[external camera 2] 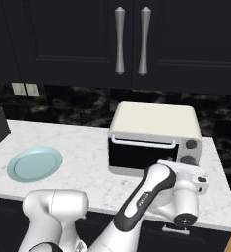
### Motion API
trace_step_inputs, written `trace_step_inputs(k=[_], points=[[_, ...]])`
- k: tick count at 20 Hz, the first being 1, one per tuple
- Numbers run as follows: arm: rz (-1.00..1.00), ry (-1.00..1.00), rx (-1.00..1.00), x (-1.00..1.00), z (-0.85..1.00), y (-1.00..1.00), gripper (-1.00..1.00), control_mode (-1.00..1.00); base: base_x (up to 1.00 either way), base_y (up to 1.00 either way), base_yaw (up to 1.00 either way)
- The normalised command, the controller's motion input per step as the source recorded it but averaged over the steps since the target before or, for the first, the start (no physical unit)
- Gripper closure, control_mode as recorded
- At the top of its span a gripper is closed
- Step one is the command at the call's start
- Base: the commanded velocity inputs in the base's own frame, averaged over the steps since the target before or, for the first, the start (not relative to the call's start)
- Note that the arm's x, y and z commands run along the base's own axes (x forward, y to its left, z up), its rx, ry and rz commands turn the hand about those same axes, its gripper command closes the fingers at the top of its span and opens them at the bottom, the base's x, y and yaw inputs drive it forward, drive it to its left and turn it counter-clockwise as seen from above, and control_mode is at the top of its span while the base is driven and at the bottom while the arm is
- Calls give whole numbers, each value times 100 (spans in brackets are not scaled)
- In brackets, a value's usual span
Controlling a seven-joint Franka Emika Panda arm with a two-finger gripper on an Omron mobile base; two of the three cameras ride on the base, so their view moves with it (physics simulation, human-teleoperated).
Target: Pick up the kebab skewer and baguette bread, and place them inside the toaster oven. Close the toaster oven door and start by setting the timer.
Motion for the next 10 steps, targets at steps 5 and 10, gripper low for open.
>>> trace_step_inputs(k=[5, 10], points=[[0, 2, 0, -8, -13, -40, -100, -100, 0, 0, 0], [4, 10, 0, -2, -30, -5, -100, -100, 0, 0, 0]])
